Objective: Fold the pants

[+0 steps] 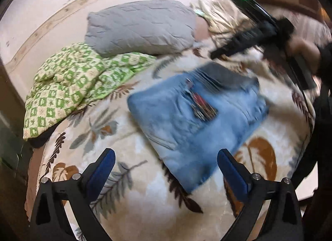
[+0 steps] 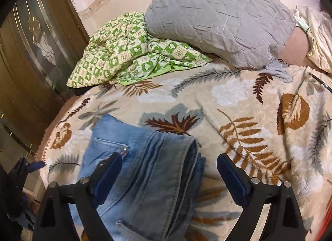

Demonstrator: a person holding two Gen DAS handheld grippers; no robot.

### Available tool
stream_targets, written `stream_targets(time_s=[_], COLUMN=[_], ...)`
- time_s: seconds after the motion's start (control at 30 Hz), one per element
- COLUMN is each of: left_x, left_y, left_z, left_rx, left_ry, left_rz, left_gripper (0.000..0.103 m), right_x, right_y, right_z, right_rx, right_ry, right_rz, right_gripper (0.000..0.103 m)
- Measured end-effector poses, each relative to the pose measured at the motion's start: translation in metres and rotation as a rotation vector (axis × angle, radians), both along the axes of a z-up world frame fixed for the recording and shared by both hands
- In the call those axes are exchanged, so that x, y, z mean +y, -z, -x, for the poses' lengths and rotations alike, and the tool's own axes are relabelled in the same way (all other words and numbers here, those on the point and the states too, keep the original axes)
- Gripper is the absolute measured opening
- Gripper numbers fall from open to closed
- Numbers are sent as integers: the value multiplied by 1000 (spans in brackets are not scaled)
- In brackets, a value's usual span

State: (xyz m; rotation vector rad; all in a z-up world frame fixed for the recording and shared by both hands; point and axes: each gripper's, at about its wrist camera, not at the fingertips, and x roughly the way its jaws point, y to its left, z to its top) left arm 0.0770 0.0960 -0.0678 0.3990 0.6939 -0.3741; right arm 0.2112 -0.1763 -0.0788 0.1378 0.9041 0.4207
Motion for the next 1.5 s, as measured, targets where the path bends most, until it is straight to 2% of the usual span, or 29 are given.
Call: stream_targets(time_s=[0.1, 0.2, 0.3, 0.4, 0.5, 0.53, 0.57, 0.6, 0.63, 0.67, 0.7, 0.73, 0.8, 0.87, 0.97, 1.0, 1.07, 1.13, 1.17, 1.2, 1.23, 1.33, 1.5], left_x=[11, 24, 35, 39, 34, 32, 29, 26, 22, 20, 19, 17, 21, 27, 28, 28, 28, 34, 37, 42, 44, 53, 64], left_y=[-4, -3, 8, 31, 50, 53, 56, 57, 59, 59, 59, 61, 62, 65, 65, 64, 62, 62, 61, 61, 61, 61, 68], left_z=[-24, -59, -94, -127, -140, -141, -142, -141, -141, -140, -140, -140, -142, -139, -137, -138, -138, -137, -136, -134, -132, -124, -113], left_rx=[40, 119, 231, 404, 519, 538, 552, 560, 564, 560, 563, 571, 564, 565, 559, 558, 547, 535, 532, 536, 541, 549, 625], left_ry=[-62, -142, -214, -284, -307, -307, -304, -296, -286, -285, -283, -280, -292, -284, -279, -277, -280, -329, -346, -347, -344, -341, -321], left_rz=[86, 220, 381, 551, 649, 660, 662, 658, 644, 624, 608, 587, 548, 558, 541, 538, 536, 547, 564, 597, 619, 673, 798], left_gripper=[99, 99, 99, 99, 99, 99, 99, 99, 99, 98, 91, 71, 56, 51, 51, 52, 62, 87, 89, 91, 95, 96, 96], right_x=[-6, -16, -21, -22, -18, -16, -13, -9, -6, -2, 2, 6, 10, 13, 13, 12, 10, 6, 2, -2, -9, -24, -45], right_y=[-1, 9, 23, 36, 41, 41, 41, 40, 40, 40, 41, 44, 46, 49, 54, 55, 53, 50, 48, 46, 43, 39, 60], right_z=[9, 21, 36, 47, 52, 53, 55, 56, 57, 57, 57, 57, 60, 62, 63, 62, 62, 61, 61, 62, 63, 62, 41], right_rx=[18, 64, 105, 142, 157, 156, 152, 146, 143, 142, 147, 158, 150, 142, 148, 151, 154, 160, 168, 173, 167, 163, 300], right_ry=[0, 5, -5, -20, -39, -47, -58, -72, -82, -98, -111, -122, -127, -124, -106, -101, -106, -107, -103, -98, -84, -58, 20], right_rz=[-30, -78, -91, -127, -169, -177, -183, -180, -172, -156, -139, -108, -66, -25, -17, -24, -38, -79, -103, -117, -145, -240, -433], right_gripper=[94, 94, 94, 94, 93, 92, 86, 74, 66, 47, 39, 37, 30, 29, 29, 29, 31, 42, 66, 86, 87, 89, 92])
